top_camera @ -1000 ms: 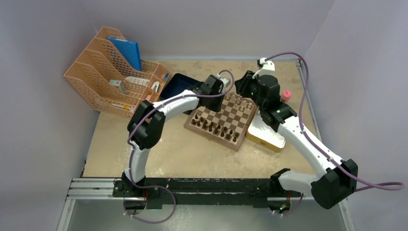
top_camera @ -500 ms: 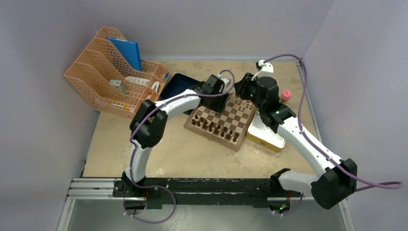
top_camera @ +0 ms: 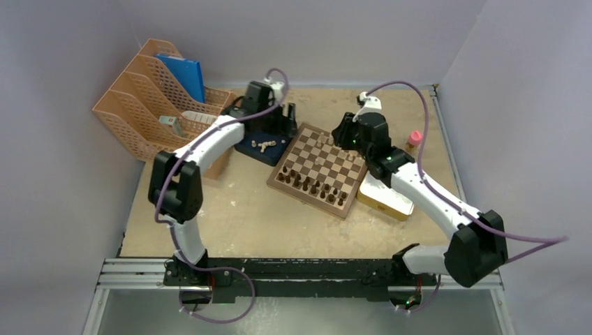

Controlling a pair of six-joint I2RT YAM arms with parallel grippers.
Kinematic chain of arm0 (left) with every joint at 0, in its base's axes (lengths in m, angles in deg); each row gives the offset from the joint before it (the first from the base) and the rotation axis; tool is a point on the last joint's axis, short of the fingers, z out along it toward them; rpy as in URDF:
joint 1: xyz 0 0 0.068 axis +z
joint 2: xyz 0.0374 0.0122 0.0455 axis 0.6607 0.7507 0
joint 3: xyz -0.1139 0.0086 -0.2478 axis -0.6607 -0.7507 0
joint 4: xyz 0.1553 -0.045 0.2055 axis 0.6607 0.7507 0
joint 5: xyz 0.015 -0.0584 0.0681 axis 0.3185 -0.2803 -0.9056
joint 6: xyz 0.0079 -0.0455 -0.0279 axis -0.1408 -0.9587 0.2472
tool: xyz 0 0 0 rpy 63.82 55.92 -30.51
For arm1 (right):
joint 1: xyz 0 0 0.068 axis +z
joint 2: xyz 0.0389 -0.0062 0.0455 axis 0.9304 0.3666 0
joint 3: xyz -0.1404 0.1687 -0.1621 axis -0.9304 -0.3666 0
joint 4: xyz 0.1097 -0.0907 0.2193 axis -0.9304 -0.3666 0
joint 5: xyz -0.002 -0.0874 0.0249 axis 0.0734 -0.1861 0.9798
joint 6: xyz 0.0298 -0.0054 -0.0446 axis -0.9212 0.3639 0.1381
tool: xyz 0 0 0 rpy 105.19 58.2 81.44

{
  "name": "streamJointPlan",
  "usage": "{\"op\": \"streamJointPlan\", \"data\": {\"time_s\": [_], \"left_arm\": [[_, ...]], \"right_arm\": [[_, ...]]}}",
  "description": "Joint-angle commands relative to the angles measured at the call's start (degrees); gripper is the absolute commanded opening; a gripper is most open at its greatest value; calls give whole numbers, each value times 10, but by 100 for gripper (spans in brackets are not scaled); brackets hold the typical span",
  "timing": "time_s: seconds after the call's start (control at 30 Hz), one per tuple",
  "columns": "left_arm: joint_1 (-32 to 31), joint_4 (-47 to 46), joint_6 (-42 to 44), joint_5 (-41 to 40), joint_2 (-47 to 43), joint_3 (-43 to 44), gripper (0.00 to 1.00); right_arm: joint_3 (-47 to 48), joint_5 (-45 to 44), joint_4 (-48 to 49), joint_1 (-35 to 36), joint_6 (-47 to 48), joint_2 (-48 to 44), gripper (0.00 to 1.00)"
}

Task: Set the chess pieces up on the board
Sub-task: Move the chess piece to the chessboard.

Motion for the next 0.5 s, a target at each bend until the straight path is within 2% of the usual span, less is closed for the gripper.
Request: {"op": "streamJointPlan", "data": {"time_s": [0.0,0.17,0.47], "left_arm": [[70,-24,-21,83,-64,-28,73],[114,-10,-2,107,-136,-76,74],[119,-5,50,107,-333,-227,75]], "right_arm": [[23,-5,0,33,-3,35,34],[37,-18,0,63,-3,88,34],[60,-54,-19,78,10,188,34]]}}
